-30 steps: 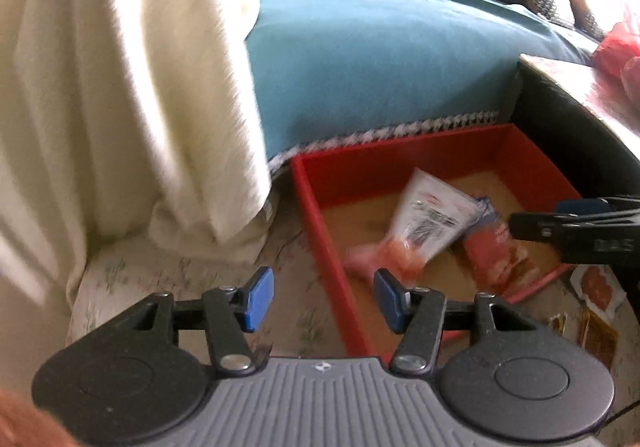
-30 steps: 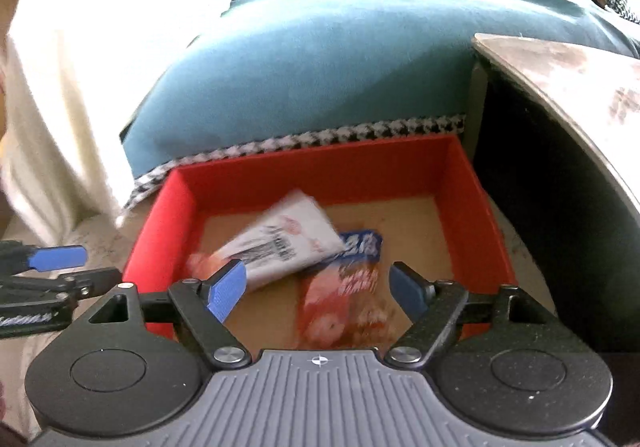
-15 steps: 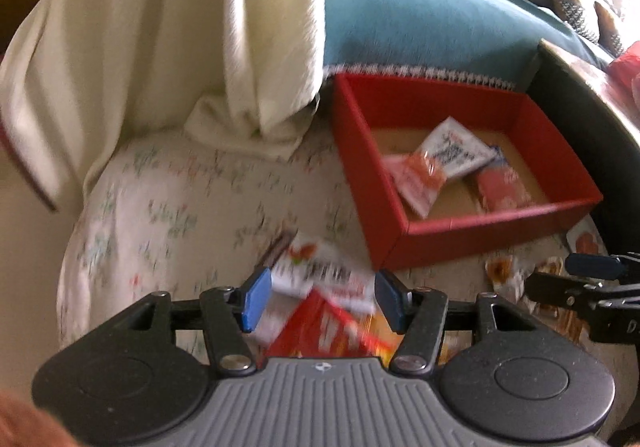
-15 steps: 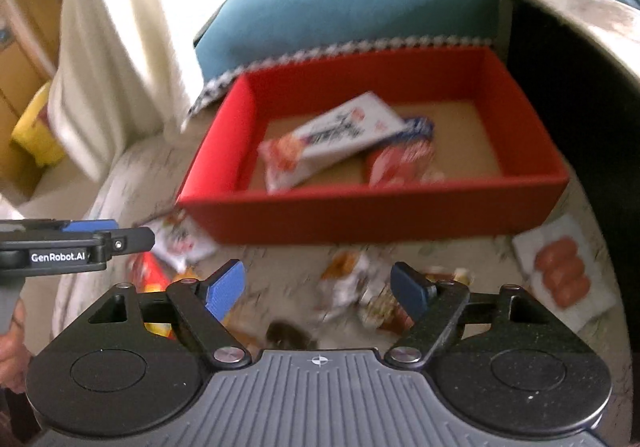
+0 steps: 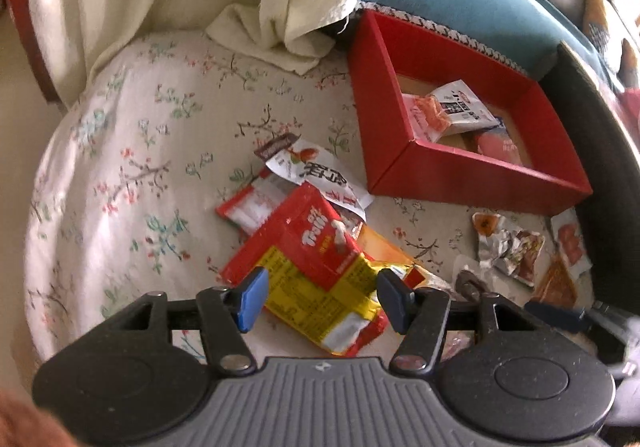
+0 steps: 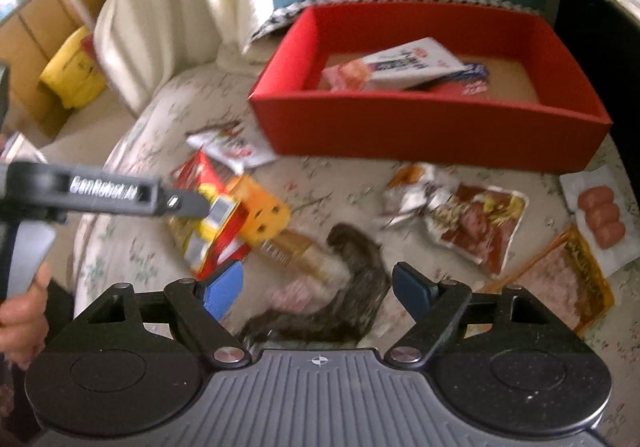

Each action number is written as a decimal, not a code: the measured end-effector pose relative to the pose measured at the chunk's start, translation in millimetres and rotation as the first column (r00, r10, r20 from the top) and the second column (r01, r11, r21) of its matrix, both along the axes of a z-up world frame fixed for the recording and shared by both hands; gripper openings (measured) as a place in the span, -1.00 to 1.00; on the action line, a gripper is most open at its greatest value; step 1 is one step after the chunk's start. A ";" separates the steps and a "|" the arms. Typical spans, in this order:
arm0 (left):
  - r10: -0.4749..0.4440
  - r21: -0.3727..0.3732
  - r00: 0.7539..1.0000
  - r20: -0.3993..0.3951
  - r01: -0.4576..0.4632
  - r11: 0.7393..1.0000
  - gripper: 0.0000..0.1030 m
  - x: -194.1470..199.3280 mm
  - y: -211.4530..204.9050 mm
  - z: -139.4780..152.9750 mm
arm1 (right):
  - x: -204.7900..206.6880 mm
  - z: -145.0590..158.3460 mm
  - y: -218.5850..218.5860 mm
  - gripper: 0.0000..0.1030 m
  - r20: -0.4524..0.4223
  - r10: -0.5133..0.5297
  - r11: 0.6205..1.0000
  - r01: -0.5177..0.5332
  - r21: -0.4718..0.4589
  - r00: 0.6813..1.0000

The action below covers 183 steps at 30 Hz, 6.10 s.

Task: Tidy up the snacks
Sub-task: 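Move both tools back over the remaining snacks on the bed, then grasp the dark jerky stick with the right tool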

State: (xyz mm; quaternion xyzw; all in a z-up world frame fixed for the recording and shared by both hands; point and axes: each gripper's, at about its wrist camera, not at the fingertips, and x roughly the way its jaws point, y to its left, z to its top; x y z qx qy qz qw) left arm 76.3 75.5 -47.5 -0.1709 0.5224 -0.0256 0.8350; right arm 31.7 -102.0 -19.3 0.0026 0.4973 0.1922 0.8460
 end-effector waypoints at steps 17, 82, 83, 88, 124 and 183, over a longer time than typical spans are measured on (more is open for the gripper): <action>0.125 0.018 0.992 -0.030 -0.124 0.992 0.21 6.1 -9.7 -2.4 | -29.2 -25.2 39.8 0.78 -0.088 0.214 0.974 -0.220 -0.059 0.973; -0.155 0.020 0.988 -0.023 0.155 0.988 0.31 3.4 4.9 15.5 | -20.6 -36.9 -20.3 1.00 -0.155 -0.410 0.882 0.434 0.183 0.899; -0.148 0.013 0.989 -0.022 0.149 0.989 0.31 3.1 7.0 15.6 | -22.5 -38.3 -25.7 1.00 -0.169 -0.406 0.872 0.436 0.223 0.898; -0.119 -0.027 0.991 -0.054 0.118 0.993 0.31 5.0 13.6 9.1 | -25.8 -66.4 -64.9 1.00 -0.424 -0.324 0.670 0.522 0.529 0.846; -0.298 -0.081 0.950 -0.095 0.291 0.953 0.57 -29.1 -2.3 -7.1 | 59.5 -44.0 71.5 0.81 -0.330 0.122 0.875 0.056 0.482 0.936; -0.323 -0.152 0.946 -0.041 0.314 0.937 0.42 -39.5 12.4 35.0 | 73.2 -59.5 41.9 0.23 -0.373 0.225 0.906 -0.052 0.420 0.900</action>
